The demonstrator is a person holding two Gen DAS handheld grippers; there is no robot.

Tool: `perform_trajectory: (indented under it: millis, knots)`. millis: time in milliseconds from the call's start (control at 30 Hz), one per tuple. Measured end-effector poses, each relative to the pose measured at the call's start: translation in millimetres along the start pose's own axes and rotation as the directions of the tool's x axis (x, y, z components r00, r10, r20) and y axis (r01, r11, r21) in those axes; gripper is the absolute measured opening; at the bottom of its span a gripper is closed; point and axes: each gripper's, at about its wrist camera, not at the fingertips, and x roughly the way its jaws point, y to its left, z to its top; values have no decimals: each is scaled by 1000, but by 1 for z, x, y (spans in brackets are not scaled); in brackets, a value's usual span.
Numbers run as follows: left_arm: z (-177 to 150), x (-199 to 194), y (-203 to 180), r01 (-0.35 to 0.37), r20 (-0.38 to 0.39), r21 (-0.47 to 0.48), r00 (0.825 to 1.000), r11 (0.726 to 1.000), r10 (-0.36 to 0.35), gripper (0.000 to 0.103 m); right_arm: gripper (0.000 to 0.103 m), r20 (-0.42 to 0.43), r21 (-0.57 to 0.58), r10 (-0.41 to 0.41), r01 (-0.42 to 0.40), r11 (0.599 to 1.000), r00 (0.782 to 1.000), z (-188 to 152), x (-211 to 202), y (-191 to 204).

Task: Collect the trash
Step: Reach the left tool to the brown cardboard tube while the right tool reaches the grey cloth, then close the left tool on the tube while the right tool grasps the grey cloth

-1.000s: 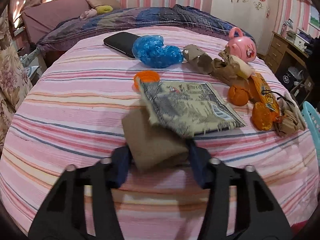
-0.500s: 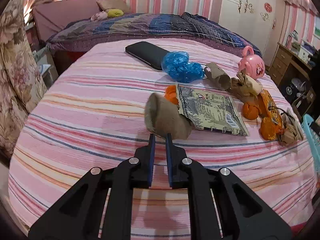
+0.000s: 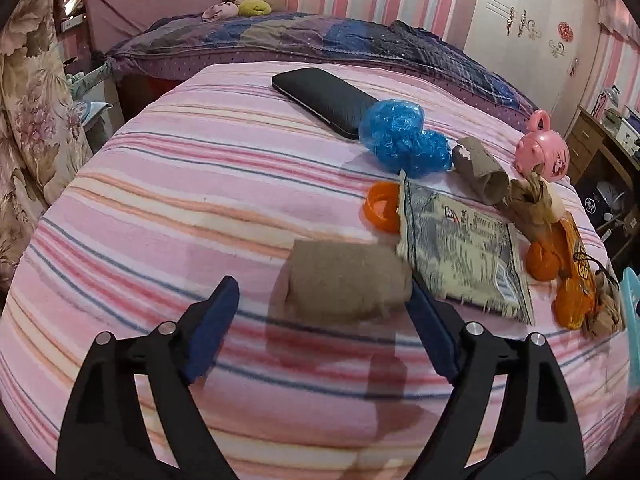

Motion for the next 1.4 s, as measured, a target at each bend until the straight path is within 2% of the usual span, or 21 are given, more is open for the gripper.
perform_trajectory:
  millis: [67,133,200,367,567,800,900,967,1067,1167,1400]
  knots:
    - [1,0,-4,3,6,13,1000,1000,-3,80,99,-4,-3,3,-3,1000,1000,0,1,0]
    - [1,-1,-9,15,10,32,1000,999,-16,59,99,-7,-8,7,-7,1000,1000,1,2,1]
    - [-1,0,-13,16,2,56,1000,998,-16,53,99,-7,-12,12,-12,1000,1000,1,2,3]
    - [-3,-8,-14,1,29,73,1000,997,-3,53,99,-3,-20,25,-25,999,1000,0,1,5]
    - [-3,-30,-3,-104,105,86,990,991,95,53,99,-17,-24,57,-57,998,998,-2,3,11]
    - [1,-38,3,-107,128,66,987,992,98,53,98,-69,-74,88,-94,993,994,-2,18,32]
    - [1,-41,-2,-104,139,74,986,992,93,53,81,-101,-80,119,-127,989,988,-3,28,37]
    - [1,-45,-6,-106,152,81,984,991,93,53,53,-116,-59,151,-159,986,982,-1,31,34]
    - [0,-48,-12,-102,164,93,983,990,86,53,37,-159,-11,236,-241,971,959,-2,40,28]
    - [0,-51,-19,-105,174,104,981,989,86,53,26,-147,-19,253,-258,966,956,-2,38,27]
    - [2,-68,-43,-74,210,92,976,993,54,53,19,-56,-43,244,-247,968,968,10,14,6]
